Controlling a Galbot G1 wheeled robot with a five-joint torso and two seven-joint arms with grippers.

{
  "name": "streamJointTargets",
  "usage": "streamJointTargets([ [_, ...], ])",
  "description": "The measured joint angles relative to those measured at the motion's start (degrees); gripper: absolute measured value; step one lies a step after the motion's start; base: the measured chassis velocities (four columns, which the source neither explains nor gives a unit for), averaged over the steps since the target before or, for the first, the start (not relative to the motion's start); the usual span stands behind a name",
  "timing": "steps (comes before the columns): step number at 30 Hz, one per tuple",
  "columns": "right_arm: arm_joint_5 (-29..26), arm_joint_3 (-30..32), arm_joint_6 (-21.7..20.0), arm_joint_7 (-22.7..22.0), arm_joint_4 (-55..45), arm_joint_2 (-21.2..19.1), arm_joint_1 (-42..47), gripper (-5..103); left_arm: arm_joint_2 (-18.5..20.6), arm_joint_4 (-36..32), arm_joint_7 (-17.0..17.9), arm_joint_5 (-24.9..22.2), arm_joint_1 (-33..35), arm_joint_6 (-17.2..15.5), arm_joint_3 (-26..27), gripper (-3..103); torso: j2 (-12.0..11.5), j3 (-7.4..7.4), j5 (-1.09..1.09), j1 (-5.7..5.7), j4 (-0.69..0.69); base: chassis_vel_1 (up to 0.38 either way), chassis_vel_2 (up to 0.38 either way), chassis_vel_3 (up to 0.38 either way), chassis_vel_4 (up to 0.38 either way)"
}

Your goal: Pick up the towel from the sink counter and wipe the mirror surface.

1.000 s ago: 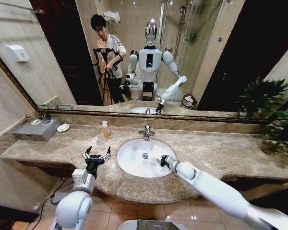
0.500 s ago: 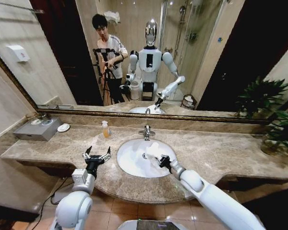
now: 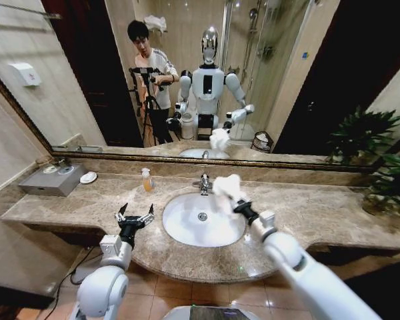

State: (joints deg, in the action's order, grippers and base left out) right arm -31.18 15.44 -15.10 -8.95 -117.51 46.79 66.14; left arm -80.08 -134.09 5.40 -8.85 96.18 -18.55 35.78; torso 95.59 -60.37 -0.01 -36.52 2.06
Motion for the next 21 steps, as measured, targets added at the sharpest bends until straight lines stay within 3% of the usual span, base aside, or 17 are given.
streamJointTargets([
  [4, -3.0, 5.4, -5.3, -1.0, 1.3, -3.4, 0.6, 13, 0.0, 0.0, 0.0, 0.0, 0.0, 0.0, 0.0, 100, 0.0, 0.00, 0.02, 0.00, 0.00, 0.000, 0.000, 0.000, 0.000],
  [9, -4.8, 8.7, -8.8, -0.6, 6.5, -6.3, 2.9, 13, 0.0, 0.0, 0.0, 0.0, 0.0, 0.0, 0.0, 100, 0.0, 0.00, 0.01, 0.00, -0.02, 0.000, 0.000, 0.000, 0.000],
  [21, -5.4, 4.1, -15.1, 3.0, 13.5, -6.6, -0.1, 10, 0.0, 0.0, 0.0, 0.0, 0.0, 0.0, 0.0, 100, 0.0, 0.00, 0.01, 0.00, 0.03, 0.000, 0.000, 0.000, 0.000],
])
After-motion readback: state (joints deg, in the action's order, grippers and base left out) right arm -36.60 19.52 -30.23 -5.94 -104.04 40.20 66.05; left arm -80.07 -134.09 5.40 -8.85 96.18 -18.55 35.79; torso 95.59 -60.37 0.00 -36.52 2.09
